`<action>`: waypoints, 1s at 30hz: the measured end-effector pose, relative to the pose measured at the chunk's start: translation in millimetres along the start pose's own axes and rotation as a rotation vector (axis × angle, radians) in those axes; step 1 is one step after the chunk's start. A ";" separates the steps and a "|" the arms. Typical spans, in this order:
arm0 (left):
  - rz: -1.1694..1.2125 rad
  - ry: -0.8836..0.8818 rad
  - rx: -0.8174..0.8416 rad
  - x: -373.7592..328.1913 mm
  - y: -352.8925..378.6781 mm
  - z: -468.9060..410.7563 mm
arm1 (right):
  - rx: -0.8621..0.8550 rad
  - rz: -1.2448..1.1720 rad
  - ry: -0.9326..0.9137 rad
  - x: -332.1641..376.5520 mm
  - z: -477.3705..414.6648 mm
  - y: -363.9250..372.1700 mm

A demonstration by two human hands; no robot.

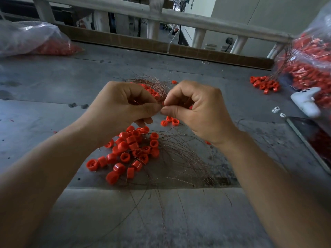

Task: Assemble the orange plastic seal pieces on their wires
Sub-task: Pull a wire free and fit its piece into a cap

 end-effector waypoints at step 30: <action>0.266 0.043 0.114 -5.1 5.9 4.4 | -0.062 -0.037 0.053 2.8 2.1 -16.1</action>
Point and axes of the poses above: each hand's wrist, its own z-axis away from the middle knuckle, its own y-axis out of the palm, x = y × z, the point moved 9 cm from there along -z, towards the middle knuckle, and after that the axes turned 5 degrees about -y, right-handed, at the moved point
